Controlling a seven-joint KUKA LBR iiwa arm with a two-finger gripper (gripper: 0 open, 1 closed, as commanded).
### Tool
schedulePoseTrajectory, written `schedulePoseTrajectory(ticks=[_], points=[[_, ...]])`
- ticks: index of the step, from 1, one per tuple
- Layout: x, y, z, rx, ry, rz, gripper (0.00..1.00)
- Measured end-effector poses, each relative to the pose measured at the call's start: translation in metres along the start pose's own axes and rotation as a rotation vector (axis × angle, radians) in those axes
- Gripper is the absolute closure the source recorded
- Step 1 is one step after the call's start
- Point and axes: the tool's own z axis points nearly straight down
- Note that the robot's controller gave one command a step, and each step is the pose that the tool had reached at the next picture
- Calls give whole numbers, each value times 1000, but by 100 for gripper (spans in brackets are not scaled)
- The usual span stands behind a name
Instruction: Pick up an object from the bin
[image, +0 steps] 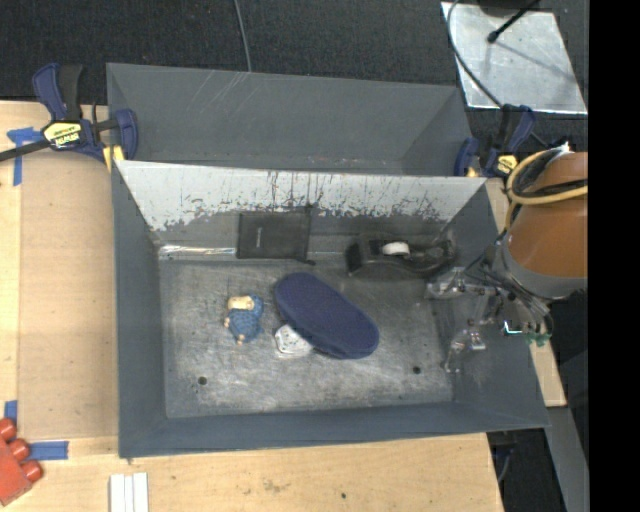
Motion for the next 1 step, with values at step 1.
schedulePoseTrajectory(ticks=[1], points=[[-20,109,31,-4,-2,153,0]])
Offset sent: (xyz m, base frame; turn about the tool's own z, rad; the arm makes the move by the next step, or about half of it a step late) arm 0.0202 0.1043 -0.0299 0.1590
